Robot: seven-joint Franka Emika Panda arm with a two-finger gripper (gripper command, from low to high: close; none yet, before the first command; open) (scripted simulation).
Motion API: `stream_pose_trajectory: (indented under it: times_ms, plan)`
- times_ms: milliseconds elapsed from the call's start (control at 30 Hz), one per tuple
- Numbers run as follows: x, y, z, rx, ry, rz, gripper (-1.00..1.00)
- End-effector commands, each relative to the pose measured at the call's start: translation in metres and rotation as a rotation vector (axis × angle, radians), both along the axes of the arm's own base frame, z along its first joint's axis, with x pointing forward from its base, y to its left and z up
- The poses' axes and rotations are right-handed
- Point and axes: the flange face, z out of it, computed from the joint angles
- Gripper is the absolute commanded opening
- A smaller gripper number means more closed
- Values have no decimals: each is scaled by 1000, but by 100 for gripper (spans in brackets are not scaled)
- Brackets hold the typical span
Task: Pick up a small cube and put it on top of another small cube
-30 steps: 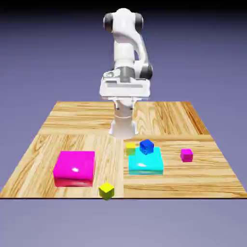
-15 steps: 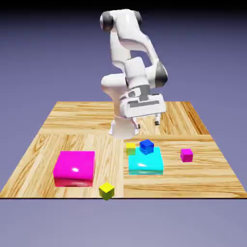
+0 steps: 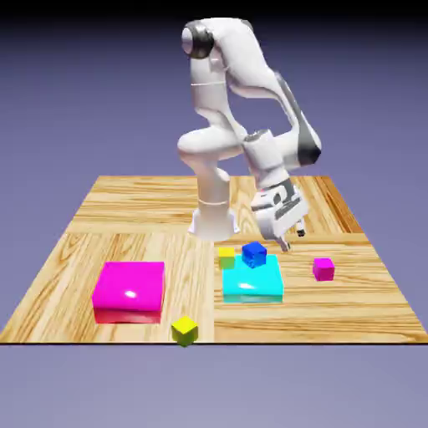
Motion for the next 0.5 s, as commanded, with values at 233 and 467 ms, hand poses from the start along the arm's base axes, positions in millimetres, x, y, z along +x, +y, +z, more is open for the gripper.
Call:
stream_pose_trajectory:
  times_ms: [233, 467]
  plan:
    - [-36, 43, -46, -12, 26, 258, 0]
    - [-75, 74, -85, -18, 29, 476, 0]
